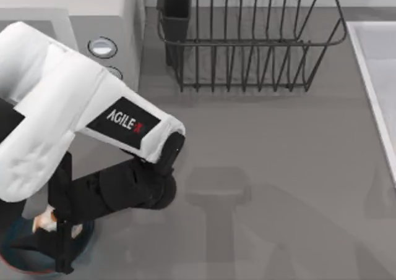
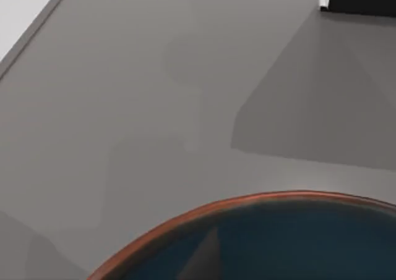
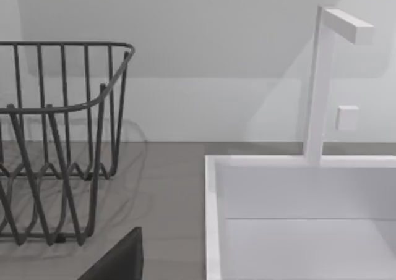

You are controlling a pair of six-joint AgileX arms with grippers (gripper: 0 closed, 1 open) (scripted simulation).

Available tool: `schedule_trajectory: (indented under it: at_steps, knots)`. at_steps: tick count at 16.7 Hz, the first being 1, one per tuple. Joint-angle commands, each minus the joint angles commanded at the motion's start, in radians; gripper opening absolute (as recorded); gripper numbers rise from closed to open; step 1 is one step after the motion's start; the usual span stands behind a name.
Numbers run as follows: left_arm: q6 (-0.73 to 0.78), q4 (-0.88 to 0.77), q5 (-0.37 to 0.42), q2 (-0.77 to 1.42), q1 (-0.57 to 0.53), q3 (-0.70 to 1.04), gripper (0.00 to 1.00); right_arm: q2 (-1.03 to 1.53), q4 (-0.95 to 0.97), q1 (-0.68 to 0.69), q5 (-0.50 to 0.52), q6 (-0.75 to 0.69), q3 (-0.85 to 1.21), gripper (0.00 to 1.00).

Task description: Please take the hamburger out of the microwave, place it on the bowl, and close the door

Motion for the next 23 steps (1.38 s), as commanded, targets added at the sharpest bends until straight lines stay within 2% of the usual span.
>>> schedule_trajectory:
  at_steps: [6,19,23]
  knots:
    - [0.015,0.058,-0.024,0.005,0.025,-0.049,0.00,0.000,0.000,0.000,0.000,0.000,0.000,1.00]
    - [0.015,0.058,-0.024,0.005,0.025,-0.049,0.98,0.000,0.000,0.000,0.000,0.000,0.000,1.00]
    - [0.015,0.058,-0.024,0.005,0.025,-0.049,1.00,0.000,0.000,0.000,0.000,0.000,0.000,1.00]
